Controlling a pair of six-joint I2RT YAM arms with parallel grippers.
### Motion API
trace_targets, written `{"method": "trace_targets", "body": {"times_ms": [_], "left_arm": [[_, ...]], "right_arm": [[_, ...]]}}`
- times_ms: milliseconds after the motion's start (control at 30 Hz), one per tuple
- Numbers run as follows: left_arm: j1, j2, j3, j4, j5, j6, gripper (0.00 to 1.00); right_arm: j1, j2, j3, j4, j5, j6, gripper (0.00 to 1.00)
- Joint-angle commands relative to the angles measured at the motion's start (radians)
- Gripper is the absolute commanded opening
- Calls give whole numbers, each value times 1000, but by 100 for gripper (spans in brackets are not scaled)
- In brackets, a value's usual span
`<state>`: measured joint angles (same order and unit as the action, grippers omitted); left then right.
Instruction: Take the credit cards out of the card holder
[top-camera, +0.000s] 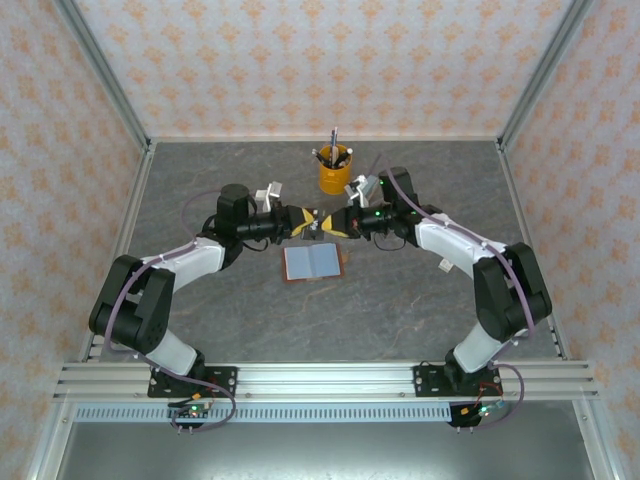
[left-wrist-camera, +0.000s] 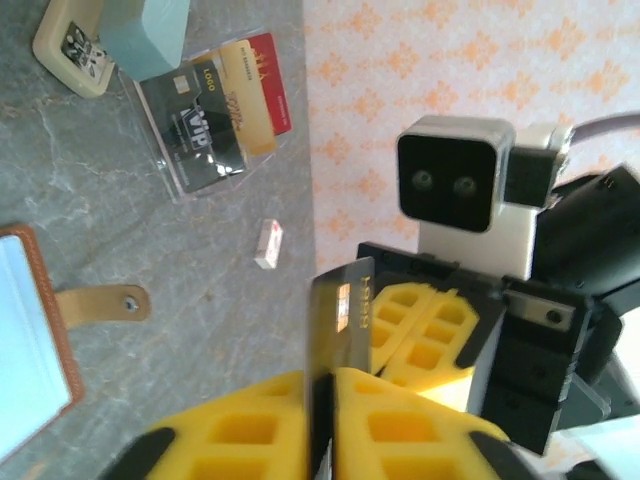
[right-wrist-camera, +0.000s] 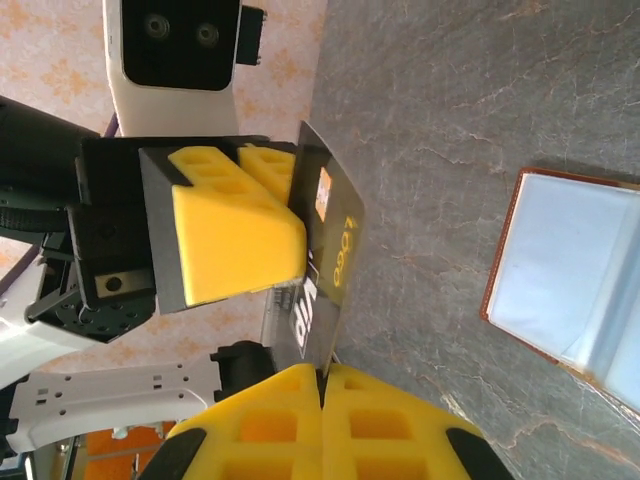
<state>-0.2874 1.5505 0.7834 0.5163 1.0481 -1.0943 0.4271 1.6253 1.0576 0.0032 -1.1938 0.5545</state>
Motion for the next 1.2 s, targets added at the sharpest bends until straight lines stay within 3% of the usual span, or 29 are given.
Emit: {"method": "trace_targets", "body": {"times_ms": [0, 133, 267, 400, 467, 567, 600, 733, 867, 1000, 1167], "left_arm": [[-17, -44, 8, 51, 4, -3, 0], [-22, -53, 11, 35, -22, 5, 0], [-25, -59, 15, 44, -38, -16, 0], [-29, -66, 19, 40, -44, -24, 0], [-30, -68, 22, 20, -49, -19, 0], [-29, -77, 38, -80, -68, 31, 0], [-27, -86, 49, -145, -81, 66, 5], [-16, -150, 144, -595, -245, 292, 45], [-1, -183, 248, -967, -443, 429, 70], [8, -197, 349, -1238, -666, 523, 83], [14, -246, 388, -1344, -828, 603, 96]], "right_arm": [[4, -38, -15, 159, -19, 99, 1], [5, -27, -53, 347, 14, 290, 16], [14, -21, -80, 489, 51, 388, 21], [20, -20, -81, 541, 71, 426, 16], [20, -21, -75, 542, 84, 428, 7], [17, -35, -56, 444, 117, 354, 0], [17, -42, -44, 383, 132, 306, 0], [-5, -93, 34, -9, 261, 15, 0], [-11, -117, 165, -440, 572, -297, 0], [-13, -116, 247, -628, 885, -465, 0], [-14, -70, 320, -698, 1115, -601, 0]]}}
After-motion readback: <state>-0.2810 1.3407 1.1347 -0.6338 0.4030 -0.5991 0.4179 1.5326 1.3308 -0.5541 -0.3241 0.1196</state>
